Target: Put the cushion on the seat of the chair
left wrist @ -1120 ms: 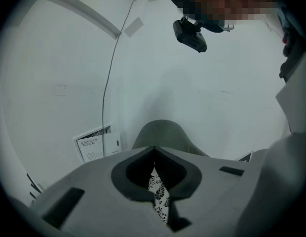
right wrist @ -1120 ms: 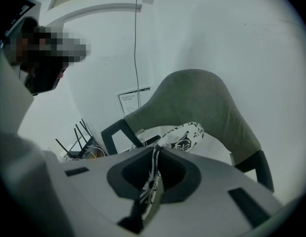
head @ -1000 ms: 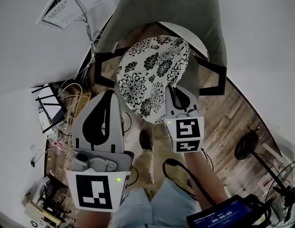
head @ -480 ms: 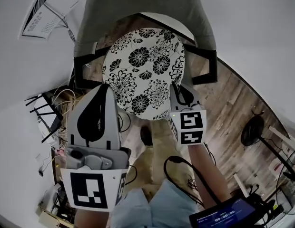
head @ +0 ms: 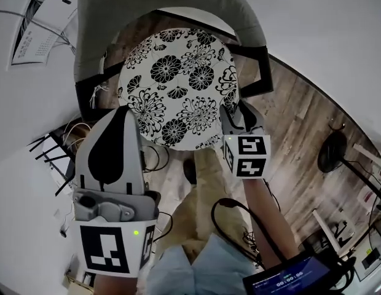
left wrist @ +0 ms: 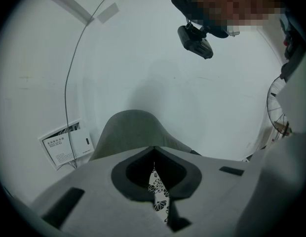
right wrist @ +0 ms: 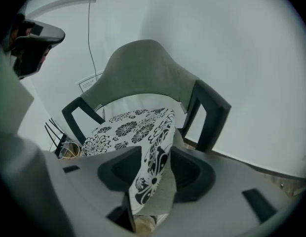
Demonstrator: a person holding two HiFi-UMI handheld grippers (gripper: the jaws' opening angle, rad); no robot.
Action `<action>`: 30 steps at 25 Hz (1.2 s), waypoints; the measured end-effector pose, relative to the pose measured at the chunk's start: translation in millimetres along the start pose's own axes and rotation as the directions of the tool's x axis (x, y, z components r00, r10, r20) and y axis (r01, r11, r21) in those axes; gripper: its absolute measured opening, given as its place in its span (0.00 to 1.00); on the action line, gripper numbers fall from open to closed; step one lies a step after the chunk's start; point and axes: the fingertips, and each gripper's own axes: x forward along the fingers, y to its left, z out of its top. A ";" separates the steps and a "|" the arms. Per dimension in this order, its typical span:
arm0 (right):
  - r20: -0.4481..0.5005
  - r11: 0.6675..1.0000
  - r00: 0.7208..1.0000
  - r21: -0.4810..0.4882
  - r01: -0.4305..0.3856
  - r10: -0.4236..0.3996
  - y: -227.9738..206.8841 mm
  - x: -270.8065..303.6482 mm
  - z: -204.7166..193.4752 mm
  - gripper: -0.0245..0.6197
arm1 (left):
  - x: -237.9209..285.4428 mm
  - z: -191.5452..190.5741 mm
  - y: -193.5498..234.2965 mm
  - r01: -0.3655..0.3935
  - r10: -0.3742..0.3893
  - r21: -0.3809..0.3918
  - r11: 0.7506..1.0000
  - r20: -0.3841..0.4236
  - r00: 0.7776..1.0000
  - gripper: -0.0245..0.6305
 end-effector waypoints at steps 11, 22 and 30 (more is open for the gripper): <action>0.049 0.998 0.997 0.025 0.064 -0.065 -16.0 -16.8 1.1 0.36 | -0.3 5.7 -14.8 0.033 -0.034 0.022 0.999 0.028 0.999 0.05; 0.210 0.999 0.978 -0.035 0.002 0.006 17.0 -90.7 89.5 0.32 | -49.3 74.9 -23.7 -0.011 0.004 0.047 0.999 0.150 0.989 0.05; 0.454 0.989 0.883 -0.131 -0.068 0.121 95.4 -221.6 189.2 0.22 | -137.7 123.1 -13.3 -0.114 0.101 0.034 0.993 0.263 0.959 0.05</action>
